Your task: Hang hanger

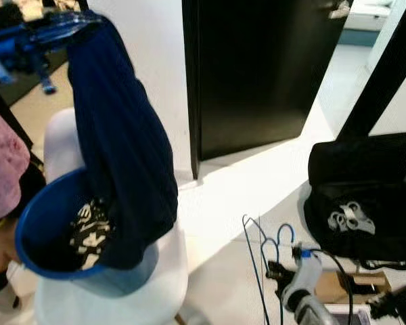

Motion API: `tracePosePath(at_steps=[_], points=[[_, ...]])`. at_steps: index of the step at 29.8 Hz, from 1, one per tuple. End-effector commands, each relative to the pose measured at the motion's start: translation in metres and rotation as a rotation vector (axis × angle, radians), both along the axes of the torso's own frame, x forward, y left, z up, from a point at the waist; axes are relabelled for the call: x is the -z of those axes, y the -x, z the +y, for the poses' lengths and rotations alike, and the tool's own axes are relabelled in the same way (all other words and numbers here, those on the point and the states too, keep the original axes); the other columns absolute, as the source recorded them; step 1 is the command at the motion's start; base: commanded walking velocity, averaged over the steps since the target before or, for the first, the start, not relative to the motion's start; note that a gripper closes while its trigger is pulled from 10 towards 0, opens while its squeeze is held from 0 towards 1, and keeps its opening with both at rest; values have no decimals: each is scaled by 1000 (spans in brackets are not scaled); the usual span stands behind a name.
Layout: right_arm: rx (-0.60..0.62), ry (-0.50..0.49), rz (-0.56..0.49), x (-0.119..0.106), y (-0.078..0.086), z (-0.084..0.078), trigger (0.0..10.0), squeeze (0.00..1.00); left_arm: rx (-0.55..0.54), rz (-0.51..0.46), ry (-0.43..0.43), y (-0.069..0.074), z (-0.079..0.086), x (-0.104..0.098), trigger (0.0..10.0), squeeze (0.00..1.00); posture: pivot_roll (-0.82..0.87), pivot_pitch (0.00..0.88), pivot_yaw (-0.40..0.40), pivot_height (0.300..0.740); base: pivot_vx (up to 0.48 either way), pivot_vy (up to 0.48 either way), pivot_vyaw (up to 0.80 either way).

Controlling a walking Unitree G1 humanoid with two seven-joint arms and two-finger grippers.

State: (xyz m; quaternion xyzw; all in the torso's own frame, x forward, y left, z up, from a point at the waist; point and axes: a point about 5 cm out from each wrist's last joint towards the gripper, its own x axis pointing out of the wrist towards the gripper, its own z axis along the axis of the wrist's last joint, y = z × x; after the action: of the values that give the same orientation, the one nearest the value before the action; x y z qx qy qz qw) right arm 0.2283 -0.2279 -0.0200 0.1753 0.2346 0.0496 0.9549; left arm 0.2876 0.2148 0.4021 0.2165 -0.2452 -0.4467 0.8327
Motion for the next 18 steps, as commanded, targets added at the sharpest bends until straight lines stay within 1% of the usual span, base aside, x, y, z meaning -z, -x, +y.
tracePosePath(at_steps=[1,2,3,5,6,8,9,10,11,12,13,15,16,17,18], points=[[5,-5,16,4,4,-1,10000,0,12,44,-61,10,7,7,1725,0,15,82,-19,740,0,0,0],[5,-5,16,4,4,-1,10000,0,21,83,-94,13,10,14,1725,0,15,82,-19,740,0,0,0],[5,-5,16,4,4,-1,10000,0,21,83,-94,13,10,14,1725,0,15,82,-19,740,0,0,0],[6,-5,15,4,4,-1,10000,0,16,173,-142,22,19,31,1373,0,12,85,-17,740,0,0,0],[6,-5,15,4,4,-1,10000,0,16,173,-142,22,19,31,1373,0,12,85,-17,740,0,0,0],[8,-6,15,4,4,-1,10000,0,-31,248,-189,31,31,46,1333,0,13,86,-18,740,0,0,0],[8,-6,15,4,4,-1,10000,0,-31,248,-189,31,31,46,1333,0,13,86,-18,740,0,0,0],[7,-7,15,4,4,-1,10000,0,-142,303,-248,33,47,56,1490,0,13,86,-18,740,0,0,0],[6,-7,16,4,4,-1,10000,0,-197,332,-278,34,57,60,1490,0,20,92,-21,740,0,0,0],[6,-7,16,4,4,-1,10000,0,-197,332,-278,34,57,60,1490,0,20,92,-21,740,0,0,0],[5,-7,16,4,4,-1,10000,0,-228,350,-298,35,63,63,1490,0,20,92,-21,740,0,0,0],[4,-8,16,4,4,-1,10000,0,-284,418,-351,39,72,74,1451,0,20,93,-21,740,0,0,0],[4,-8,16,4,4,-1,10000,0,-297,447,-377,41,73,80,1098,0,20,93,-21,740,0,0,0],[4,-8,16,4,4,-1,10000,0,-297,447,-377,41,73,80,1098,0,20,93,-21,740,0,0,0],[4,-8,16,4,4,-1,10000,0,-308,495,-416,45,74,87,980,0,20,95,-23,740,0,0,0]])
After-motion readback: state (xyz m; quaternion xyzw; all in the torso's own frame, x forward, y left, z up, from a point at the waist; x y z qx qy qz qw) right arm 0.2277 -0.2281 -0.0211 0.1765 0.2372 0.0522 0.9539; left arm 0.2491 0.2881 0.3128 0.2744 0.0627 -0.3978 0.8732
